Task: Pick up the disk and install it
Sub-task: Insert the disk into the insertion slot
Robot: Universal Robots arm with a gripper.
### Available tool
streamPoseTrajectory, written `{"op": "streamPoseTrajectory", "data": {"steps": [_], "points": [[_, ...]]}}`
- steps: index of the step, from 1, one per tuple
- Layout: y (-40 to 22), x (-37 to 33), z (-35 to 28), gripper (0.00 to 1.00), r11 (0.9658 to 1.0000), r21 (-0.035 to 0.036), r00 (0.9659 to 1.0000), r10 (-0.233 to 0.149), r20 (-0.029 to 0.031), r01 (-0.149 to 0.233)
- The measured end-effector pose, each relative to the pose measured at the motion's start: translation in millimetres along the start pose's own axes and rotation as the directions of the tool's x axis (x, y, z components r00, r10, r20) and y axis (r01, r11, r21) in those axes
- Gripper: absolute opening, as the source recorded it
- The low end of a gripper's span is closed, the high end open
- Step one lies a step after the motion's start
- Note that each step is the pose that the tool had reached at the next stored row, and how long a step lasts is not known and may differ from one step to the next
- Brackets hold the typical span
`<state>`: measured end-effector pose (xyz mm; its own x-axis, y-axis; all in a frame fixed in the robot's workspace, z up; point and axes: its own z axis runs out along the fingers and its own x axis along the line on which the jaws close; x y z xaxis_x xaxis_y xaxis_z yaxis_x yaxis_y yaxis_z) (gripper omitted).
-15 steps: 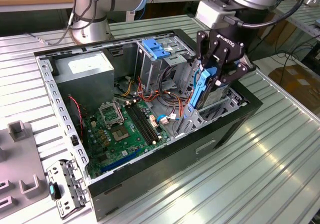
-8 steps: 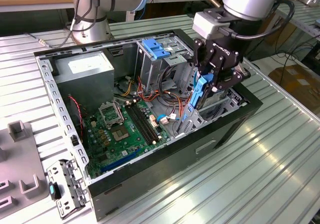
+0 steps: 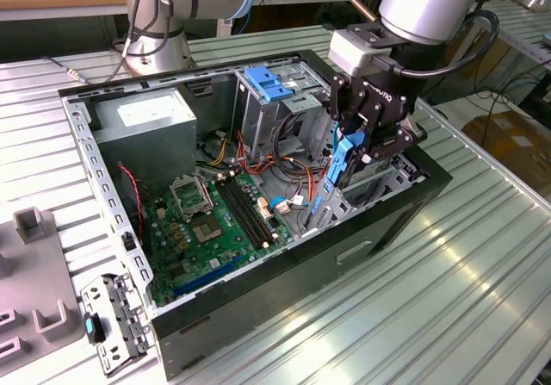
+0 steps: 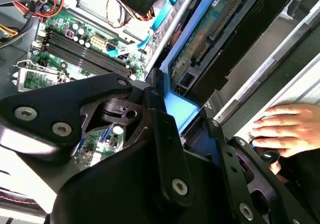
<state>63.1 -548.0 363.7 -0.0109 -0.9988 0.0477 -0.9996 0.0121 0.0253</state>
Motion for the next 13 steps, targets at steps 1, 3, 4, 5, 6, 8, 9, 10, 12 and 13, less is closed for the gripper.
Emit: {"op": "streamPoseTrajectory", "data": {"steps": [1, 3, 4, 5, 6, 8, 9, 10, 12, 13], "points": [[-0.1, -0.1, 0.2, 0.37, 1.0000, 0.0002, 1.0000, 0.000, 0.0005, 0.000], [-0.1, 0.0, 0.2, 0.38, 1.0000, 0.0001, 1.0000, 0.000, 0.0004, 0.000], [-0.1, 0.0, 0.1, 0.38, 1.0000, 0.0001, 1.0000, 0.000, 0.0002, 0.000], [-0.1, 0.0, 0.1, 0.44, 1.0000, 0.0001, 1.0000, 0.000, -0.0001, 0.000], [0.0, 0.0, 0.1, 0.44, 1.0000, 0.0000, 1.0000, 0.000, -0.0001, 0.000], [0.0, 0.0, 0.0, 0.44, 1.0000, 0.0000, 1.0000, 0.000, -0.0002, 0.000], [0.0, 0.0, 0.0, 0.43, 1.0000, 0.0000, 1.0000, 0.000, -0.0004, 0.000], [0.0, 0.0, 0.0, 0.43, 1.0000, 0.0000, 1.0000, 0.000, -0.0004, 0.000], [0.0, 0.0, 0.0, 0.30, 1.0000, 0.0001, 1.0000, 0.000, -0.0004, 0.000], [0.0, 0.0, 0.0, 0.18, 1.0000, 0.0000, 1.0000, 0.000, -0.0004, 0.000]]}}
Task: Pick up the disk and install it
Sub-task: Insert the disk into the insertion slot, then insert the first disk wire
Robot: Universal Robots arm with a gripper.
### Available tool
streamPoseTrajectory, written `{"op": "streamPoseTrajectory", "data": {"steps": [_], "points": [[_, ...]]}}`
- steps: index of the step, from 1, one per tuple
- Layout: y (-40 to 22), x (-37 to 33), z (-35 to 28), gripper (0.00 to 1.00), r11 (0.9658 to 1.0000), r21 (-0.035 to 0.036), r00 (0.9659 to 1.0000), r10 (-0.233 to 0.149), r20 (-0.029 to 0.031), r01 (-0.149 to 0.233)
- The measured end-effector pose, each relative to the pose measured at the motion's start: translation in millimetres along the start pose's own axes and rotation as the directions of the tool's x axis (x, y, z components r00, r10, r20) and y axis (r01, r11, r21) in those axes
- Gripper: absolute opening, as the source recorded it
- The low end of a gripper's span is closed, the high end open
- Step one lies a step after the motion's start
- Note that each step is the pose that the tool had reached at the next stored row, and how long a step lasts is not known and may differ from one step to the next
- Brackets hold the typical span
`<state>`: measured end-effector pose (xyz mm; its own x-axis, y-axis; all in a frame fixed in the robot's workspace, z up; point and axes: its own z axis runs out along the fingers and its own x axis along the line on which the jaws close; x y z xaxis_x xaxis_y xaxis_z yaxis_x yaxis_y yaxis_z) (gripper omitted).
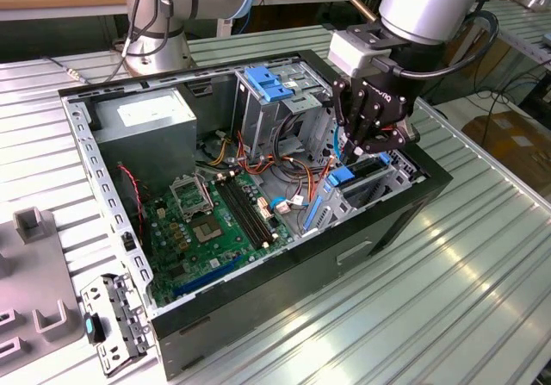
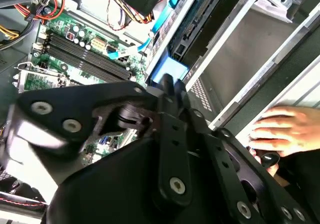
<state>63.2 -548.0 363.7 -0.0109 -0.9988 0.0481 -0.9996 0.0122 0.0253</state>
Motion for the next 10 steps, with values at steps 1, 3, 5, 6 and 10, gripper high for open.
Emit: {"op": "streamPoseTrajectory", "data": {"steps": [1, 3, 5, 6, 10], "points": [[0.0, 0.0, 0.0, 0.12, 1.0000, 0.0000, 1.0000, 0.000, -0.0001, 0.000], [0.0, 0.0, 0.0, 0.11, 1.0000, 0.0000, 1.0000, 0.000, -0.0002, 0.000], [0.0, 0.0, 0.0, 0.11, 1.0000, 0.0000, 1.0000, 0.000, -0.0002, 0.000], [0.0, 0.0, 0.0, 0.11, 1.0000, 0.0000, 1.0000, 0.000, -0.0003, 0.000], [0.0, 0.0, 0.0, 0.11, 1.0000, 0.0000, 1.0000, -0.001, -0.0015, 0.001]]}}
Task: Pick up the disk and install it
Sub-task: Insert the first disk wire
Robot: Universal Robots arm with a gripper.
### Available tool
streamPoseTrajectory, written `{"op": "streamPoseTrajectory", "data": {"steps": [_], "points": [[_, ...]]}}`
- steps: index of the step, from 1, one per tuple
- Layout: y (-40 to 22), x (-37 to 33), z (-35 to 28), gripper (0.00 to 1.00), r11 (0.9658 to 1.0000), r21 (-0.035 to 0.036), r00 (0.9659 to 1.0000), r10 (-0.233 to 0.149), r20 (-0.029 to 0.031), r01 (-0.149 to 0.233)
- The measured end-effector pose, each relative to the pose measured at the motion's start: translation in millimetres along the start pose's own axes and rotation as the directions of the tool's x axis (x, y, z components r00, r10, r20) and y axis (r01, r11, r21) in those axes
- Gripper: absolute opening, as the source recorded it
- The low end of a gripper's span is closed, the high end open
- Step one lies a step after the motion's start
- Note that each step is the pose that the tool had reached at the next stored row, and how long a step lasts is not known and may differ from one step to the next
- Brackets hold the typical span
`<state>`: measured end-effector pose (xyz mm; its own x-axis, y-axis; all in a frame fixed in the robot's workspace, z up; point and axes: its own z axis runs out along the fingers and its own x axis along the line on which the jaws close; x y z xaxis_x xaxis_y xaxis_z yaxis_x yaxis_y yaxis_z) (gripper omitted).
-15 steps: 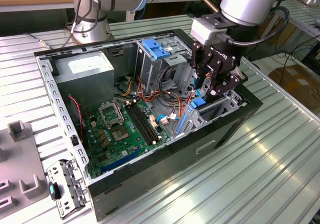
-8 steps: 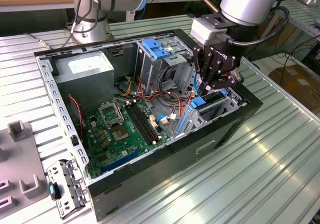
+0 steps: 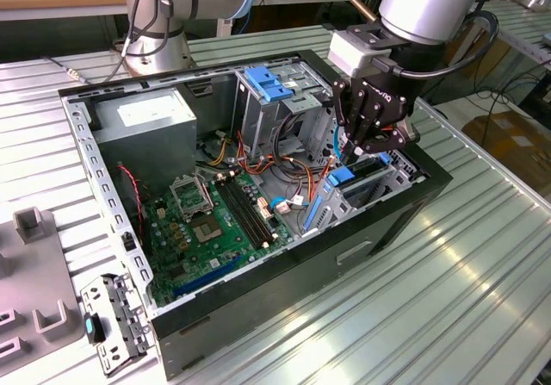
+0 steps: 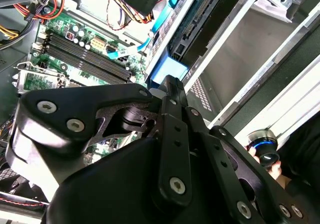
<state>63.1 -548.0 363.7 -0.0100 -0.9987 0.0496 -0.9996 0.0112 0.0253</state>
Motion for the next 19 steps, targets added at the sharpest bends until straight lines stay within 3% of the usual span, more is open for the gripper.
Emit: {"op": "streamPoseTrajectory", "data": {"steps": [9, 12, 14, 17, 19], "points": [[-0.1, 0.0, 0.0, 0.11, 1.0000, 0.0001, 1.0000, -0.001, 0.0000, 0.001], [-1.4, 0.0, -0.1, 0.11, 0.9991, 0.0021, 0.9991, -0.043, -0.0013, 0.043], [-4.9, -0.1, 0.0, 0.11, 0.9957, 0.0045, 0.9957, -0.092, -0.0025, 0.092], [-5.8, 0.0, -0.5, 0.11, 0.9946, 0.0050, 0.9946, -0.104, -0.0029, 0.104], [-5.8, 0.2, -5.7, 0.11, 0.9936, 0.0051, 0.9936, -0.113, -0.0030, 0.113]]}}
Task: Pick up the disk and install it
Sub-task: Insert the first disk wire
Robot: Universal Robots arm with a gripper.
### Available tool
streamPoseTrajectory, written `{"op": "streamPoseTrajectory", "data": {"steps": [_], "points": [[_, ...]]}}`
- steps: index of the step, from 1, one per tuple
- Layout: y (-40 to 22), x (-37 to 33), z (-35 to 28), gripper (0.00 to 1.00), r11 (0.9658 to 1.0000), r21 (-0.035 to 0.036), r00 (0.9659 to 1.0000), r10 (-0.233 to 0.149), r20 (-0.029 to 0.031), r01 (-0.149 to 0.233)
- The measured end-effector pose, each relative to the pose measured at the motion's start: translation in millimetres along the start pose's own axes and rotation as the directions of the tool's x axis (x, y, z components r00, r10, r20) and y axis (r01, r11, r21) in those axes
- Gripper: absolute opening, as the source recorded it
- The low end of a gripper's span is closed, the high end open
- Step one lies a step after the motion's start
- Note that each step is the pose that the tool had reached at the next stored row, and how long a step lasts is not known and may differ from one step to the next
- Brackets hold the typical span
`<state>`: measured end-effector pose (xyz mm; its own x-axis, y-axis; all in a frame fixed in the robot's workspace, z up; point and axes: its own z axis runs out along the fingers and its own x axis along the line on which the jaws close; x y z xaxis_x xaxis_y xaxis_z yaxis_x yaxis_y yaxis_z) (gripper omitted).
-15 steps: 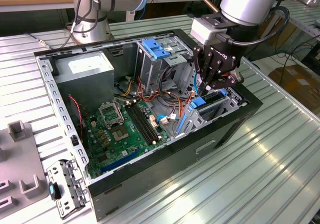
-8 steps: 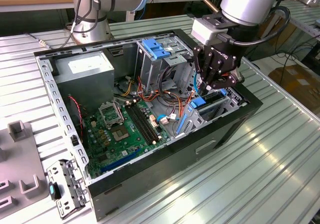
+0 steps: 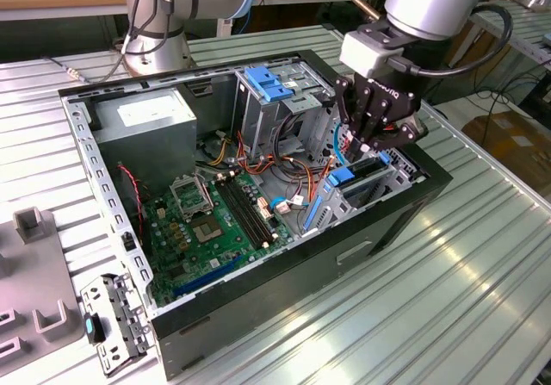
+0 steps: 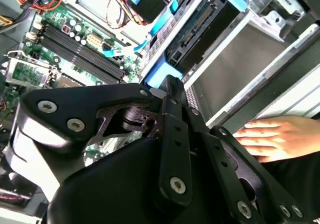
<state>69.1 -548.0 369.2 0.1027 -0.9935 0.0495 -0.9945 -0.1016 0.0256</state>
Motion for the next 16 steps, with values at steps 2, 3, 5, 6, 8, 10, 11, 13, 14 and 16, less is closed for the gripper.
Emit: {"op": "streamPoseTrajectory", "data": {"steps": [2, 3, 5, 6, 8, 10, 11, 13, 14, 16], "points": [[0.1, 0.3, -6.3, 0.11, 1.0000, 0.0003, 1.0000, -0.006, -0.0001, 0.006], [0.2, 0.4, -9.2, 0.11, 1.0000, 0.0003, 1.0000, -0.008, -0.0003, 0.008], [0.1, 0.4, -9.1, 0.11, 1.0000, 0.0005, 1.0000, -0.009, -0.0004, 0.009], [-0.6, 0.1, -9.4, 0.11, 0.9999, 0.0004, 0.9999, -0.011, -0.0012, 0.011], [-7.8, 0.0, -9.6, 0.11, 0.9999, 0.0005, 0.9999, -0.014, -0.0014, 0.014], [-19.0, 0.1, -9.7, 0.11, 0.9999, 0.0007, 0.9999, -0.016, -0.0012, 0.016], [-22.2, 0.2, -9.8, 0.11, 0.9999, 0.0007, 0.9999, -0.017, -0.0013, 0.017], [-28.3, 0.0, -9.9, 0.11, 0.9998, 0.0008, 0.9998, -0.018, -0.0014, 0.018], [-30.8, -0.1, -10.0, 0.11, 0.9998, 0.0007, 0.9998, -0.019, -0.0015, 0.019], [-33.2, -0.2, -10.0, 0.11, 0.9997, 0.0010, 0.9997, -0.026, -0.0016, 0.026]]}}
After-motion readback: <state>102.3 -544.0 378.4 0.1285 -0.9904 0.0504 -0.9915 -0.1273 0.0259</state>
